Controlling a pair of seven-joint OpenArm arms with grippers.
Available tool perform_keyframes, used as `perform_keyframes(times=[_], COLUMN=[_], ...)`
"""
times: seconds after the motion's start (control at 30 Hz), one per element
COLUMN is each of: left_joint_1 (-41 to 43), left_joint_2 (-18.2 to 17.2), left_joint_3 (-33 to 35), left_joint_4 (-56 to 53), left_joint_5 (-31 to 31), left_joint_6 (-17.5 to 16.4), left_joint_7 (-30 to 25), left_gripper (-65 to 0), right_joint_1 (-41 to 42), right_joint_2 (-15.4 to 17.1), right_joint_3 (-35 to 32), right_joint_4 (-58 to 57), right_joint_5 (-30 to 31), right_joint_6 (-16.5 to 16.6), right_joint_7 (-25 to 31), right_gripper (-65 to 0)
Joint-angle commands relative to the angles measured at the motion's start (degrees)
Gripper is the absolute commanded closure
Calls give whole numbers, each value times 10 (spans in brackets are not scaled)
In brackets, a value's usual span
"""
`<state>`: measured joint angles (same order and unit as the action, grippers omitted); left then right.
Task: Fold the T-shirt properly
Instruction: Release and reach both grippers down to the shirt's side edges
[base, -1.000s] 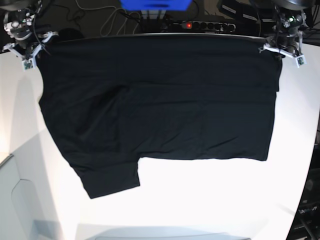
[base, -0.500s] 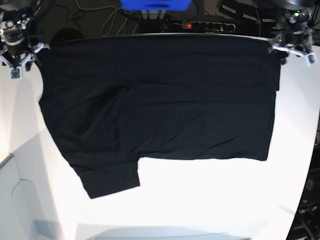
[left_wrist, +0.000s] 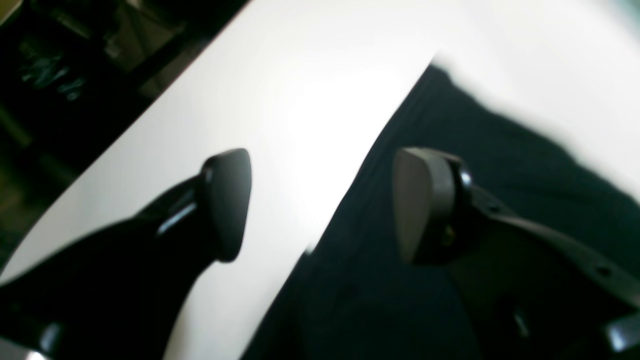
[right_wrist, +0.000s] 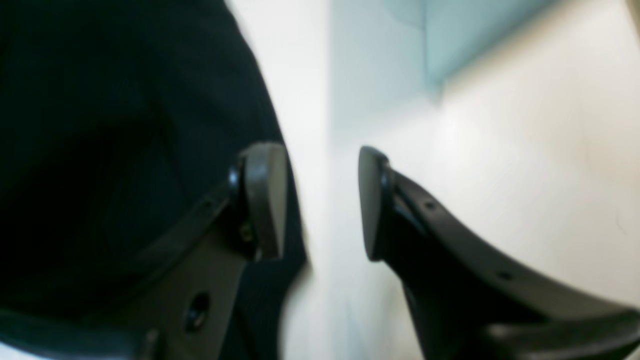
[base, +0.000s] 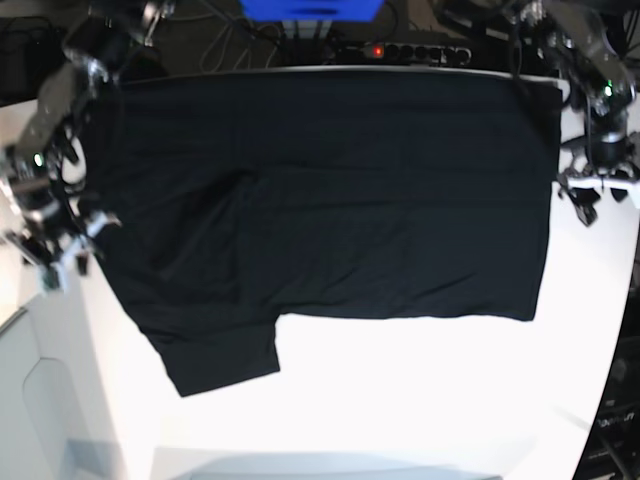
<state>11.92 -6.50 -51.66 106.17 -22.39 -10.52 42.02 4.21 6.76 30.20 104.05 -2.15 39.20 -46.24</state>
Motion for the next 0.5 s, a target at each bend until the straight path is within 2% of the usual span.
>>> perform_keyframes(times=[0.0, 0.17, 0.3, 0.47], left_joint_1=[-18, -75, -140, -230], left_joint_2=[-12, -66, -79, -81], left_joint_3=[-3, 55, 93, 114], left_joint_4=[0, -73, -159, -262], left_joint_5=[-2, 5, 45, 99], left_joint_6=[0, 0, 0, 0], left_joint_7=[-10, -14, -15, -16], left_gripper=[-429, -429, -429, -429], right_joint_1=[27, 145, 215, 278], right_joint_2=[11, 24, 25, 31], right_joint_3=[-8, -47, -49, -49], right_joint_4=[-19, -193, -343, -506], right_joint_5=[-3, -49, -74, -117], right_joint_6=[1, 1, -1, -77], right_joint_7=[4, 14, 107, 214], right_gripper=[-256, -256, -256, -256])
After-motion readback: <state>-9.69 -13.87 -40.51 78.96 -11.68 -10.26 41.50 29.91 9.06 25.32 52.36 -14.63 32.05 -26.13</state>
